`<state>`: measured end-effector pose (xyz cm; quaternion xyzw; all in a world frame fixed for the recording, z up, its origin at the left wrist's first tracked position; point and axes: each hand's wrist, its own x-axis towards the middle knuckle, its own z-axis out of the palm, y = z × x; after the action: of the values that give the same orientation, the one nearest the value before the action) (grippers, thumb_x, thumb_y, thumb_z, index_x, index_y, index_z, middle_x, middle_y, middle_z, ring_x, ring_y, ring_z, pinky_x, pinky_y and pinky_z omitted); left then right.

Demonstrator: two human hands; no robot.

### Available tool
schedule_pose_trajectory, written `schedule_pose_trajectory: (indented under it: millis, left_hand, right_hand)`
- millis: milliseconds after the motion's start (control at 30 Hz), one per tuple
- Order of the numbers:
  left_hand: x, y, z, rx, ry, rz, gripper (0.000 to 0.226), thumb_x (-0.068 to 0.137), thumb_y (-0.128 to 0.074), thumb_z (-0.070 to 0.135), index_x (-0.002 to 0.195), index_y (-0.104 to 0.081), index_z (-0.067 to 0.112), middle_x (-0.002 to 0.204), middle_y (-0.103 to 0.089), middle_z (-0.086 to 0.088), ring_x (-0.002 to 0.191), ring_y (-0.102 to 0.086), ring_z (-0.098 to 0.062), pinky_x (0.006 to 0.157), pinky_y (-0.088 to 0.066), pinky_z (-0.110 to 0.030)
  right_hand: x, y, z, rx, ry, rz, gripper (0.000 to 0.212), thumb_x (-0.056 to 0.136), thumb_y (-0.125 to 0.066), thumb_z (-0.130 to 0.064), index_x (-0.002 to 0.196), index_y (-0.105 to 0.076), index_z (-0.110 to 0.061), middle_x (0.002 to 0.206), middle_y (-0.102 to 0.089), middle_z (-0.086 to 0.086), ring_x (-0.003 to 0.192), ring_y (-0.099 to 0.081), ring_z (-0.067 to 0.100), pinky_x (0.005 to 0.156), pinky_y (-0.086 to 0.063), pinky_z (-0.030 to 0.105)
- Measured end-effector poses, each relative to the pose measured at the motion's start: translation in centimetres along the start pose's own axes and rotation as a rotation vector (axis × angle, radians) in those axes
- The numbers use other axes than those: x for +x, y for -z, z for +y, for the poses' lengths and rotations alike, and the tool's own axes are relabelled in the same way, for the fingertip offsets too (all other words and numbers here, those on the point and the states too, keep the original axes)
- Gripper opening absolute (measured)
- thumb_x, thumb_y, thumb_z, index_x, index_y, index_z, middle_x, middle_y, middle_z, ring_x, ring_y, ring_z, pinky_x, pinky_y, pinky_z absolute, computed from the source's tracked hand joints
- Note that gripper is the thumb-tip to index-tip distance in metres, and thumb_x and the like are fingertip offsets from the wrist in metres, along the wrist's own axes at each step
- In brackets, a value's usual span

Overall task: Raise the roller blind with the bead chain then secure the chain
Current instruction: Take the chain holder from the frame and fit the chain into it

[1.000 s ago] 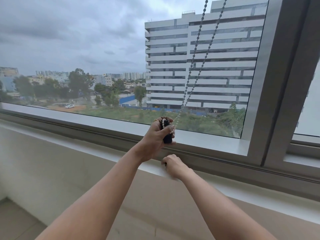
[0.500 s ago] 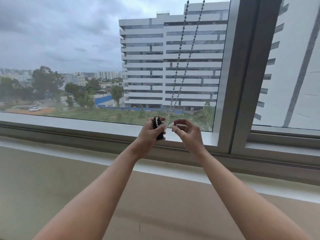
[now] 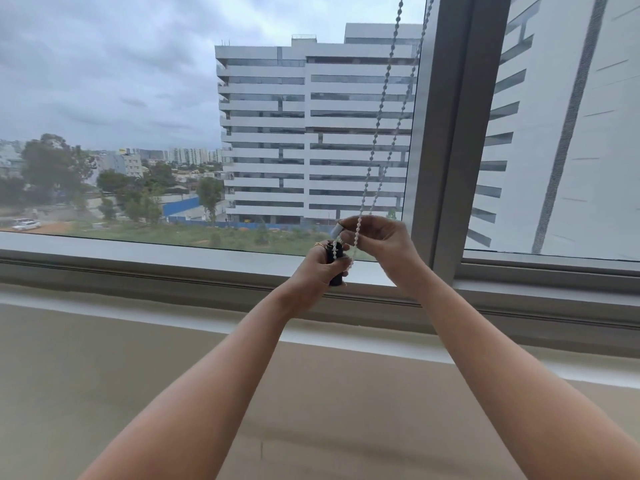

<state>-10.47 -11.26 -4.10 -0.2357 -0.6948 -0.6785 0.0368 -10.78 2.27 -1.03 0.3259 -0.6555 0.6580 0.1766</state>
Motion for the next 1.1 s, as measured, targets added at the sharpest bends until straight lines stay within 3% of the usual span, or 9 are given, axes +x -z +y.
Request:
schedule_pose_trajectory:
  millis: [100,267,567,733,1033,1100]
  left_hand:
    - [-0.1,0.0,0.2,0.019,0.022,-0.004,0.022,0.092,-0.048,0.003,0.076,-0.044,0.018,0.070,-0.044,0.000,0.065,-0.046,-0.009,0.054,-0.043,-0.015]
    - [-0.2,0.2,0.6,0.056,0.048,-0.014,0.020,0.092,-0.049,0.005,0.076,-0.045,0.016,0.072,-0.045,0.000,0.069,-0.047,-0.011,0.062,-0.042,-0.023]
    - [-0.3,-0.1,1.3,0.089,0.068,-0.021,0.020,0.091,-0.049,0.005,0.075,-0.046,0.017,0.072,-0.046,-0.001,0.067,-0.047,-0.011,0.059,-0.041,-0.022]
    - [-0.4,-0.2,1.5,0.052,0.084,-0.063,0.021,0.091,-0.050,0.004,0.077,-0.047,0.020,0.073,-0.046,-0.001,0.066,-0.046,-0.013,0.060,-0.040,-0.024]
    - [-0.5,-0.6,2.1,0.141,0.114,-0.046,0.018,0.093,-0.047,0.007,0.078,-0.045,0.017,0.071,-0.044,-0.001,0.063,-0.046,-0.010,0.048,-0.044,-0.014]
    - [-0.5,-0.5,2.3,0.151,0.125,-0.055,0.017,0.093,-0.047,0.007,0.078,-0.044,0.015,0.072,-0.044,-0.001,0.064,-0.046,-0.011,0.050,-0.045,-0.016]
  right_hand:
    - [0.2,0.0,-0.7,-0.093,-0.010,-0.039,0.027,0.076,-0.065,0.010,0.100,-0.065,0.001,0.066,-0.072,-0.010,0.067,-0.066,0.005,0.074,-0.055,0.017]
    - [0.6,0.2,-1.8,-0.231,-0.013,-0.104,0.026,0.073,-0.070,0.004,0.098,-0.069,-0.005,0.070,-0.072,-0.011,0.068,-0.066,0.004,0.075,-0.055,0.018]
    - [0.9,0.7,-2.6,-0.262,-0.074,-0.178,0.023,0.073,-0.070,0.004,0.093,-0.070,-0.007,0.068,-0.072,-0.013,0.071,-0.068,0.003,0.078,-0.055,0.017]
    - [1.1,1.0,-3.2,-0.290,-0.098,-0.241,0.023,0.073,-0.068,0.007,0.095,-0.067,0.005,0.070,-0.072,-0.007,0.066,-0.066,0.006,0.074,-0.057,0.020]
    - [1.2,1.0,-3.3,-0.393,-0.089,-0.234,0.019,0.070,-0.072,0.004,0.079,-0.068,-0.012,0.068,-0.071,-0.007,0.071,-0.066,0.017,0.076,-0.057,0.027]
    - [1.1,0.9,-3.7,-0.435,-0.067,-0.243,0.020,0.071,-0.073,0.002,0.078,-0.067,-0.015,0.074,-0.070,0.000,0.075,-0.067,0.022,0.081,-0.057,0.031]
